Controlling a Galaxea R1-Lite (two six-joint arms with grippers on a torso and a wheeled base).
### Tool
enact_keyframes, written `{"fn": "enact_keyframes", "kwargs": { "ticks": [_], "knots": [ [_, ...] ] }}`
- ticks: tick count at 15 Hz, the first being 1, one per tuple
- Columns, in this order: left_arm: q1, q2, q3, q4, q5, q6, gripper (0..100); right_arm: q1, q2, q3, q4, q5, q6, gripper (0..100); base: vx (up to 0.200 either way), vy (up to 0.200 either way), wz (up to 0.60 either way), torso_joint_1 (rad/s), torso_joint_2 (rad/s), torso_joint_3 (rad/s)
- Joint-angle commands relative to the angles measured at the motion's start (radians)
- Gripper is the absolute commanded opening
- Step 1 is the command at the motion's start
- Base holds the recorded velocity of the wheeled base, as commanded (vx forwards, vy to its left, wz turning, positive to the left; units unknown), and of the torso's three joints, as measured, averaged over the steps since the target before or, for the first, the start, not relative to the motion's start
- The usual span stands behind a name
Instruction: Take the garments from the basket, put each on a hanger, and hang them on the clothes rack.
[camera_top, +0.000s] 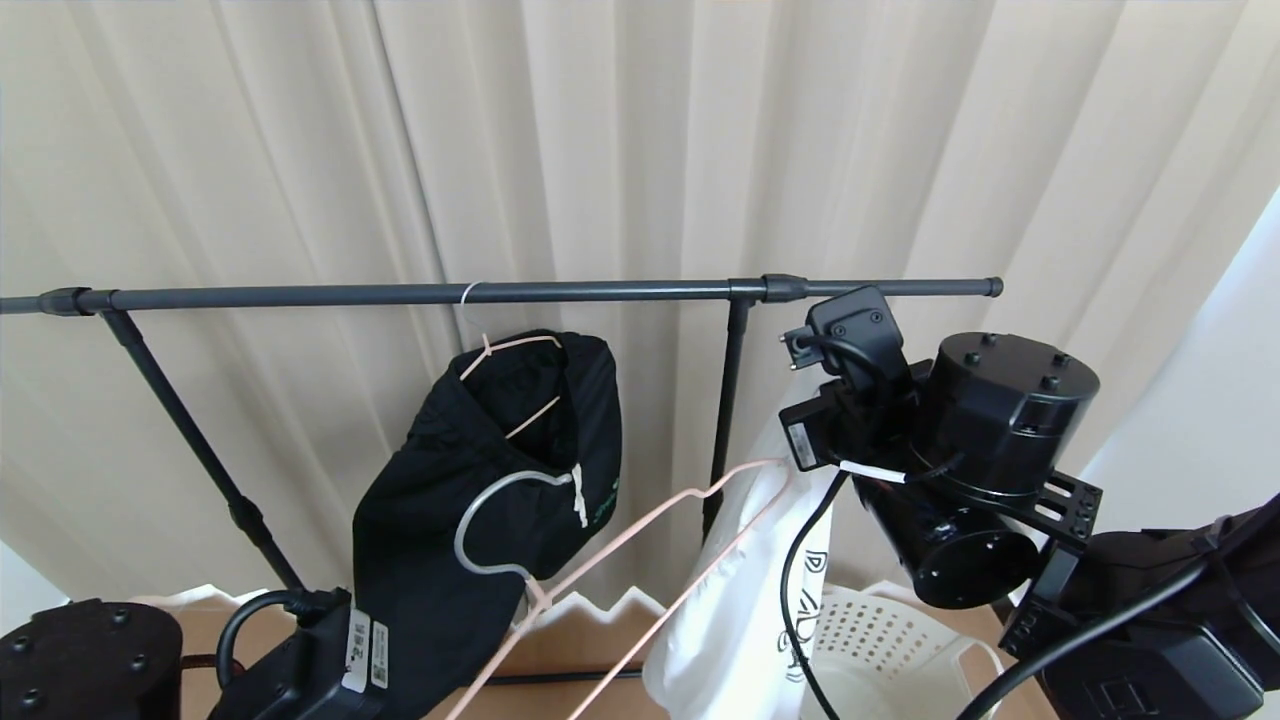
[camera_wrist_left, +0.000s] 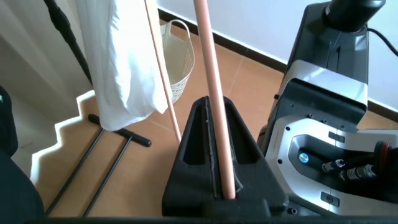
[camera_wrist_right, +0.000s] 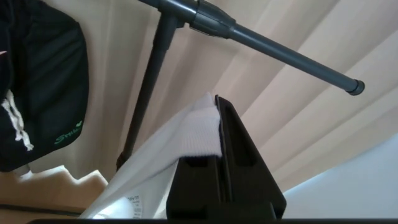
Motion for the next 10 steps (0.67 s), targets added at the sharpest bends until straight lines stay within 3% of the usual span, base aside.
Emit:
{"fn": "enact_keyframes", "kwargs": {
  "ticks": [1,10],
  "knots": [
    [0.000,0.012,-0.002,-0.009,0.001,-0.008,0,0.028,0.010,0.004,-0.001,0.000,0.001,0,0.000,0.000,0.00,0.000,0.00,0.000],
    [0.010,0.041,-0.011,-0.045,0.002,-0.020,0,0.104,0.033,0.027,-0.055,-0.020,-0.001,0,0.000,0.000,0.00,0.000,0.00,0.000]
  ]
}}
